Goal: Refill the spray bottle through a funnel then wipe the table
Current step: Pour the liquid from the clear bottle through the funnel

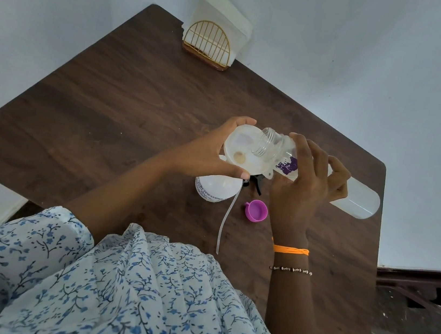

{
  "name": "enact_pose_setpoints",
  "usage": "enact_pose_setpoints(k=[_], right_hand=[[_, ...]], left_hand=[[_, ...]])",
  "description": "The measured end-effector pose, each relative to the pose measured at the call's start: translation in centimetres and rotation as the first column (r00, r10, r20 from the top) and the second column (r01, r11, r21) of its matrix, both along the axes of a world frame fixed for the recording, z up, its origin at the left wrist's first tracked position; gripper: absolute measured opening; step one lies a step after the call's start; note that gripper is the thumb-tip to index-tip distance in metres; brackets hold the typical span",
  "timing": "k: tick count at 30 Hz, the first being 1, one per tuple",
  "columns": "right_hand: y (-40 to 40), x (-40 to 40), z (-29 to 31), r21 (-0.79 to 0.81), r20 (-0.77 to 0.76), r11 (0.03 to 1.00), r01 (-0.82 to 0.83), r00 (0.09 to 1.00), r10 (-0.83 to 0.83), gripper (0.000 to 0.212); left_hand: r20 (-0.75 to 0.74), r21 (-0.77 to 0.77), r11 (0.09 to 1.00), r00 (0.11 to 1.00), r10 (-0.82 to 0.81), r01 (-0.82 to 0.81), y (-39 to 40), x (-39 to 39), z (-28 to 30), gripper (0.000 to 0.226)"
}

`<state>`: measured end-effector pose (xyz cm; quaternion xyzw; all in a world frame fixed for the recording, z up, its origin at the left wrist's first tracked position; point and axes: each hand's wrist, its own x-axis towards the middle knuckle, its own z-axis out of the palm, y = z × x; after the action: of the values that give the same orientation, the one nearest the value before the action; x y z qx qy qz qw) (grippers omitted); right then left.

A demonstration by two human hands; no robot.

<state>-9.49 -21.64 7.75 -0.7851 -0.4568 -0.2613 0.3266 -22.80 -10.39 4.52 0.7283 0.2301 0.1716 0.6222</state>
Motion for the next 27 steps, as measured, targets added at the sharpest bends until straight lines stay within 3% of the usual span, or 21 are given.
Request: enact_pose_setpoints(k=[27], right_hand=[[0.01,-0.06,0.01,-0.008,0.026,1.0,0.015,1.0,-0.015,0.049]], left_hand=[[-0.017,0.008,1.0,1.0,0.011,-0.011,-0.05,0.06,0.11,0.084]])
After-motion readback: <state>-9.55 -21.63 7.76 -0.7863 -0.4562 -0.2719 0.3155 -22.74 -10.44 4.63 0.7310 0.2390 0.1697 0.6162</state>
